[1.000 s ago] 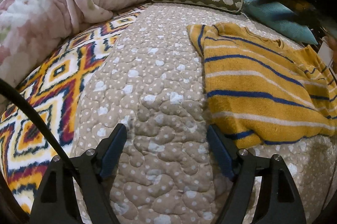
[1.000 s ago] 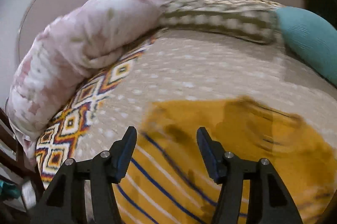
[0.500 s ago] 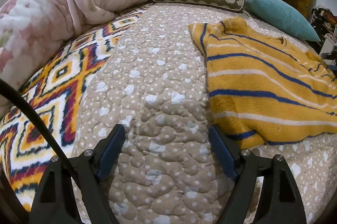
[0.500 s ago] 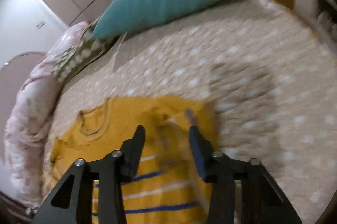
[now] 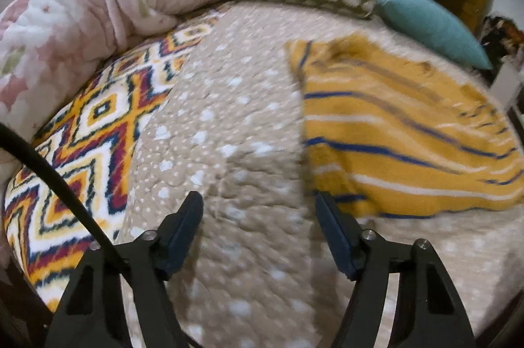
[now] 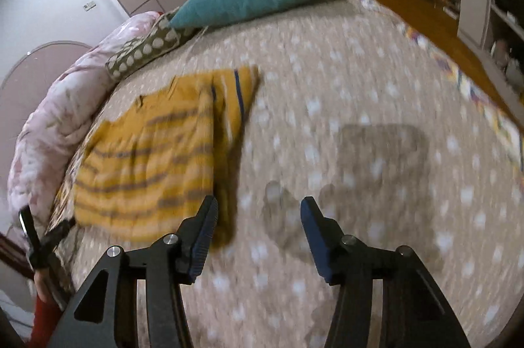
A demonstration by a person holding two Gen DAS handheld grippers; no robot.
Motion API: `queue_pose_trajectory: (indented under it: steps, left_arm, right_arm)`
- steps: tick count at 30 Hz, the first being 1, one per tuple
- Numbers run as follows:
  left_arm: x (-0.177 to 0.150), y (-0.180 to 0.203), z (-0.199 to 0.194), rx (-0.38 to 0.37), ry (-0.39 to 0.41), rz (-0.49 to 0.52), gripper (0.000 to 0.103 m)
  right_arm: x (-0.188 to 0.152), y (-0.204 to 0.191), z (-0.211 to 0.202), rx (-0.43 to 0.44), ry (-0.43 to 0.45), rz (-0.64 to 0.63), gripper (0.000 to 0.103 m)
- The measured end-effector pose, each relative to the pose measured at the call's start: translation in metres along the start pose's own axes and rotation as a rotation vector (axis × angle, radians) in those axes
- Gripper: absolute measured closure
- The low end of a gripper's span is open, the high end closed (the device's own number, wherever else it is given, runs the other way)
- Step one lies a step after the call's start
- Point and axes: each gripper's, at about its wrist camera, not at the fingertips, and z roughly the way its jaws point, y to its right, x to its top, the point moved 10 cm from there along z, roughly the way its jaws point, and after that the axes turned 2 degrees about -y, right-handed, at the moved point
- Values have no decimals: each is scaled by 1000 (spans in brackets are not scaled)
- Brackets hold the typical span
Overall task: Fold small clothes
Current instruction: 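Grasp the folded sweater's edge with the right tool and fold it over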
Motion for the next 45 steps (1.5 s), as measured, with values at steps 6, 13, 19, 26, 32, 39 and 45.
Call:
queue_pose_trajectory:
  steps: [6, 13, 19, 26, 32, 39, 45]
  left_arm:
    - [25, 50, -34, -95, 62, 62, 33]
    - [56, 122, -5, -127, 57, 145, 33]
    - [79, 141, 59, -2, -21, 175, 33]
    - [83, 121, 81, 19, -41, 142, 31]
    - [87, 103, 70, 28, -21, 106, 31]
    - [77, 70, 23, 57, 6, 58, 30]
    - [35, 60, 5, 49, 12, 81, 24]
  right_arm:
    - [-15, -21, -7, 137, 83, 23, 46]
    - [19, -121, 11, 319, 135, -74, 46]
    - [37, -179, 90, 365, 2, -84, 46]
    - [61, -88, 119, 256, 18, 159, 97]
    - [59, 5, 66, 160, 110, 302, 68]
    - [20, 25, 5, 286, 154, 318, 46]
    - [-33, -12, 21, 348, 77, 278, 44]
